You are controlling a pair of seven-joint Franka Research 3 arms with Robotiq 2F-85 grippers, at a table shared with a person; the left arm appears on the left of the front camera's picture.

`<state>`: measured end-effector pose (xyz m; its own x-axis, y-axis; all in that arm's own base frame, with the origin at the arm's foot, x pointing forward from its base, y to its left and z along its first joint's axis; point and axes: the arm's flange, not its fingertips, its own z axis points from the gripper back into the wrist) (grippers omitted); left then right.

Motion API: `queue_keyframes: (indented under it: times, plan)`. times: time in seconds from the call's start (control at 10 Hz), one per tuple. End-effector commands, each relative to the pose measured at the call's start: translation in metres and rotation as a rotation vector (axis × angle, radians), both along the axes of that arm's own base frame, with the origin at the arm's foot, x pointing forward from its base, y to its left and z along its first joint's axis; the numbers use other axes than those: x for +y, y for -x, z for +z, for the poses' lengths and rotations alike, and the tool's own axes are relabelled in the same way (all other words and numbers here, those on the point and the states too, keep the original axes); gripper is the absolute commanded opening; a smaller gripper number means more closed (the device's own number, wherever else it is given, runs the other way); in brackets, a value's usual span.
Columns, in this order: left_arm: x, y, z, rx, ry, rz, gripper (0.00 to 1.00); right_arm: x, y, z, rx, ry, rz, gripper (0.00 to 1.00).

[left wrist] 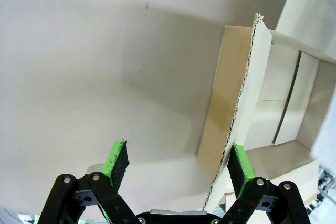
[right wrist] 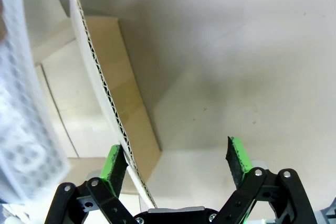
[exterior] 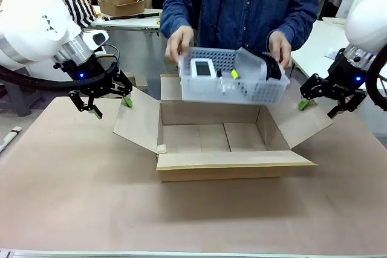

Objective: Pack the gift set into the box.
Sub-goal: Lift both hands away from the flaps of the Package Box.

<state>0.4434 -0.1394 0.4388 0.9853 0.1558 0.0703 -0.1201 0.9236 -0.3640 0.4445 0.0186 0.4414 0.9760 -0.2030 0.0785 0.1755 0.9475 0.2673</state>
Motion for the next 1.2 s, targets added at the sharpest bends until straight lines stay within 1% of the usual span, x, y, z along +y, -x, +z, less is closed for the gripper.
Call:
queue_keyframes:
  times: [0.0,1.1]
  plan:
    - [-0.0004,0.0004,0.0018,-0.004,-0.017,0.017,1.0,-0.0006,0.0011,0.001,0.008,0.026,-0.007,1.0]
    - [-0.0004,0.0004,0.0018,-0.004,-0.017,0.017,1.0,-0.0006,0.0011,0.001,0.008,0.026,-0.007,1.0]
